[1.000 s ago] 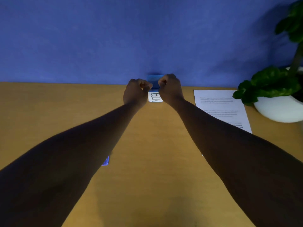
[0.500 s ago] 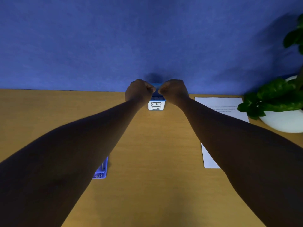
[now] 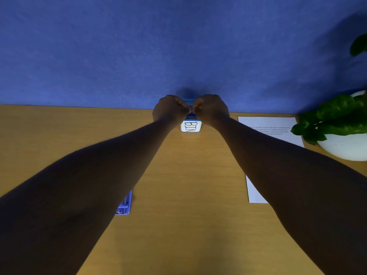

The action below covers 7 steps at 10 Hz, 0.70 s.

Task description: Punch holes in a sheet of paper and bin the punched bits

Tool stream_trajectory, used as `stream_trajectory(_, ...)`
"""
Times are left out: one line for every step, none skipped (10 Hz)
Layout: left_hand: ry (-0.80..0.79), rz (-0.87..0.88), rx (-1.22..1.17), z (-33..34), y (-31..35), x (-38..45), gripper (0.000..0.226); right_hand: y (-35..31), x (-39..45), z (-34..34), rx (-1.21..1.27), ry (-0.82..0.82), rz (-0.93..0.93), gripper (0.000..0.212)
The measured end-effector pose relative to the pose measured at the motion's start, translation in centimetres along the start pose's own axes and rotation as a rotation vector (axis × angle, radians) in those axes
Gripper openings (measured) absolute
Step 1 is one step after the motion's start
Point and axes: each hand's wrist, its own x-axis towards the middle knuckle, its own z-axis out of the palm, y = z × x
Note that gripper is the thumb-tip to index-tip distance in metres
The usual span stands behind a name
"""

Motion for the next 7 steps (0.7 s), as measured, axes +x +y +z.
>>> stream_trajectory(0.007,-0.011,0.005,0.0,0.3,-0.2,0.017,-0.1,-0.1,0.0,-0.039,-0.001,-0.017,0.017)
stream_trajectory(0.031,-0.006,0.008,-0.2,0.6,-0.5,0.021,-0.1,-0.5,-0.1,-0.021,0.007,-0.056,0.028)
stream_trajectory(0.059,0.053,0.035,-0.5,1.0,-0.9,0.024,-0.2,-1.2,-0.5,0.019,0.055,-0.082,0.034)
stream_trajectory(0.091,0.092,0.008,-0.9,1.3,-1.6,0.027,-0.3,-2.0,-0.9,0.016,0.078,-0.106,0.041)
stream_trajectory(0.115,0.120,0.050,-1.4,2.1,-3.0,0.038,-0.5,-3.1,-1.3,-0.002,0.114,-0.150,0.047)
stream_trajectory(0.123,0.216,0.143,-1.8,2.5,-4.6,0.041,-0.4,-4.3,-1.7,-0.046,0.152,-0.208,0.051)
stream_trajectory(0.134,0.294,0.192,-1.9,2.4,-6.2,0.050,-0.6,-5.9,-2.0,-0.119,0.188,-0.230,0.055)
